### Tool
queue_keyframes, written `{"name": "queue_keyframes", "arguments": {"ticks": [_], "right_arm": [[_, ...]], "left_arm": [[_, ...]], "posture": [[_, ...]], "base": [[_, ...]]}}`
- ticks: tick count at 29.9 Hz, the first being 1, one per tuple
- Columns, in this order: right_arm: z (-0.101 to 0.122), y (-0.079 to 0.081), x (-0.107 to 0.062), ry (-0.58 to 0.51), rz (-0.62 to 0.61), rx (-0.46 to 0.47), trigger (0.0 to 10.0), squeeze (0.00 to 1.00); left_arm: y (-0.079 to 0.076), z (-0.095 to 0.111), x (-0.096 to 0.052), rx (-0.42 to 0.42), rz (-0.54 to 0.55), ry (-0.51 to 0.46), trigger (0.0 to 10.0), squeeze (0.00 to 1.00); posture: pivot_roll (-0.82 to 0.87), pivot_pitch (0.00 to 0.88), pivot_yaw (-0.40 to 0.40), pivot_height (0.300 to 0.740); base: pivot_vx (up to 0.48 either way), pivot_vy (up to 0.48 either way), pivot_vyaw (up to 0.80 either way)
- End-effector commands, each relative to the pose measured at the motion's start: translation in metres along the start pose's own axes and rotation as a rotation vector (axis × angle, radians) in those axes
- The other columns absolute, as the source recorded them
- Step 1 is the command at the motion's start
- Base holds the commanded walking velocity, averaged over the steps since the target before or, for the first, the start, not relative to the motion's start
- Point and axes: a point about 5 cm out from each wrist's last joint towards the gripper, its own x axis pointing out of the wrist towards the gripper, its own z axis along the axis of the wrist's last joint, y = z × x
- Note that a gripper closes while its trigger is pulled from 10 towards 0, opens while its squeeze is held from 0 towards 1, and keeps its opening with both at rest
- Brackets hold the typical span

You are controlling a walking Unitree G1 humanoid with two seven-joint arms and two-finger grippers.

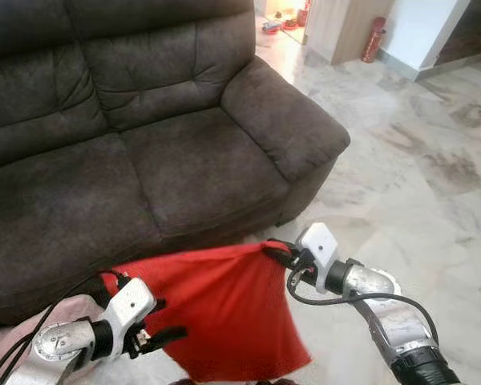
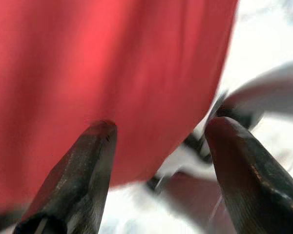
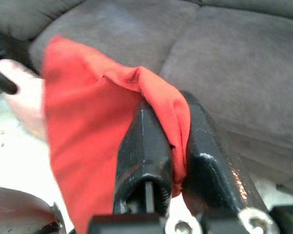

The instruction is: Move the pillow to the sofa from floor

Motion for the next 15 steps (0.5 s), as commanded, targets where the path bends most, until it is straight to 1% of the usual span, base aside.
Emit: {"name": "queue_keyframes", "arguments": {"ticks": [1, 2, 5, 6, 9, 15], "right_arm": [[0.027, -0.001, 0.001, -0.105, 0.016, -0.063, 10.0, 0.00], [0.027, -0.001, 0.001, -0.105, 0.016, -0.063, 10.0, 0.00], [0.028, 0.000, 0.001, -0.093, 0.027, -0.069, 10.0, 0.00], [0.027, 0.000, 0.000, -0.087, 0.032, -0.072, 10.0, 0.00], [0.026, 0.002, -0.001, -0.074, 0.054, -0.082, 10.0, 0.00], [0.027, 0.005, -0.001, -0.076, 0.085, -0.082, 10.0, 0.00]], "left_arm": [[0.004, 0.001, -0.001, 0.061, 0.033, 0.019, 10.0, 0.00], [0.004, 0.001, -0.001, 0.061, 0.033, 0.019, 10.0, 0.00], [0.007, 0.014, -0.002, 0.058, 0.046, -0.043, 10.0, 0.00], [0.006, 0.018, -0.003, 0.068, 0.033, -0.055, 10.0, 0.00], [0.006, 0.021, -0.005, 0.084, 0.016, -0.058, 10.0, 0.00], [0.005, 0.022, -0.004, 0.087, 0.012, -0.056, 10.0, 0.00]], "posture": [[0.16, 0.084, -0.055, 0.740], [0.16, 0.084, -0.055, 0.740], [0.16, 0.076, -0.057, 0.740], [0.16, 0.074, -0.057, 0.740], [0.16, 0.067, -0.056, 0.740], [0.16, 0.062, -0.055, 0.740]], "base": [[0.000, 0.000, 0.00], [0.000, 0.000, 0.00], [0.000, 0.000, 0.00], [0.000, 0.000, 0.00], [0.000, 0.000, 0.00], [0.000, 0.000, 0.00]]}}
